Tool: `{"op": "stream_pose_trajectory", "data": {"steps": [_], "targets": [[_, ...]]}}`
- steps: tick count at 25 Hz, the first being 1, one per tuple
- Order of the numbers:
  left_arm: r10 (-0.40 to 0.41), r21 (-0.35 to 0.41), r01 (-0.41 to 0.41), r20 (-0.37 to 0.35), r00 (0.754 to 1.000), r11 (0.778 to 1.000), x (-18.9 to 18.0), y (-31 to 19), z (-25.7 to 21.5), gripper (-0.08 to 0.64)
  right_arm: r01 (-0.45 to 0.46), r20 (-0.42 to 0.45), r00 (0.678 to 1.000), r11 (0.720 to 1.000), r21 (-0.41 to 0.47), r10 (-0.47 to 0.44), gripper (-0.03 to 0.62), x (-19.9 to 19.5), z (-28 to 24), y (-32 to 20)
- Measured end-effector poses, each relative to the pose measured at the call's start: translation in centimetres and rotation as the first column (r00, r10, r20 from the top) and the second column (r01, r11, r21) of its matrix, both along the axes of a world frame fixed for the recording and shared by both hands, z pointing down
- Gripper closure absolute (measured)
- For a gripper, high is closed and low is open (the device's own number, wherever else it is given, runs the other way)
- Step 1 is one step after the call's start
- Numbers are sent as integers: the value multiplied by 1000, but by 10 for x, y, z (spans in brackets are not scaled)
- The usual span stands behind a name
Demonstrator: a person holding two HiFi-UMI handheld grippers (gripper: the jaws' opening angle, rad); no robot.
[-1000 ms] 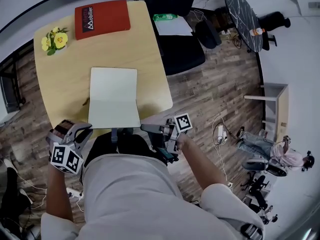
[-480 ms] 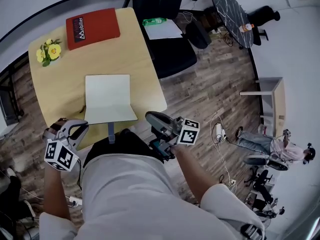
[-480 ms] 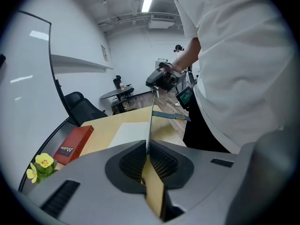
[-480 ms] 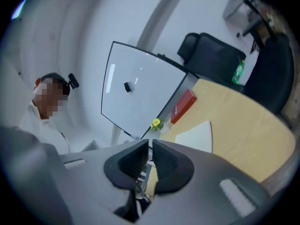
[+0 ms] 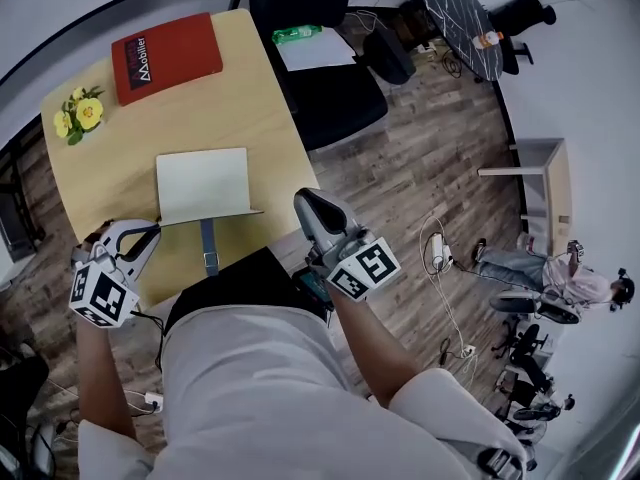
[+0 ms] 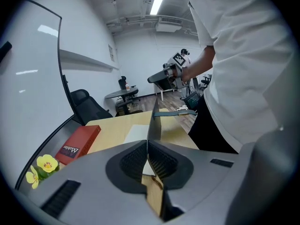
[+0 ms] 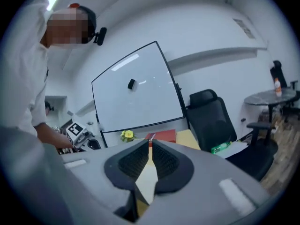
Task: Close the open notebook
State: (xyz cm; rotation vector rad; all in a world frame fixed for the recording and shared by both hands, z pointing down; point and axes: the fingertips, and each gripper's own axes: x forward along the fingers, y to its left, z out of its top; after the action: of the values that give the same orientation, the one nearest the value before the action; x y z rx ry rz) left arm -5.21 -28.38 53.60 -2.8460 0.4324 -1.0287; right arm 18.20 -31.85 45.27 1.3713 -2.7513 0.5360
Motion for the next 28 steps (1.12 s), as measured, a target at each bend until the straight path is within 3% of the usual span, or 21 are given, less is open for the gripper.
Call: {"op": "stream_pose_trajectory", "data": {"steps": [4,7,28], "targets": [[-9,-17,9,1,1000,1000,3,-17,1,538,-27,-135,990,995,100,40,569,0,1,-16],[-12,-41,12,-8,1000,999,4,-29,3,537,4,-202,979,992,129,23,569,-9,7,-31],[-95,-191,76,-91,991,979,5,-101,31,526,125,-174,978,992,29,-118,569,-29,54,-120]]}}
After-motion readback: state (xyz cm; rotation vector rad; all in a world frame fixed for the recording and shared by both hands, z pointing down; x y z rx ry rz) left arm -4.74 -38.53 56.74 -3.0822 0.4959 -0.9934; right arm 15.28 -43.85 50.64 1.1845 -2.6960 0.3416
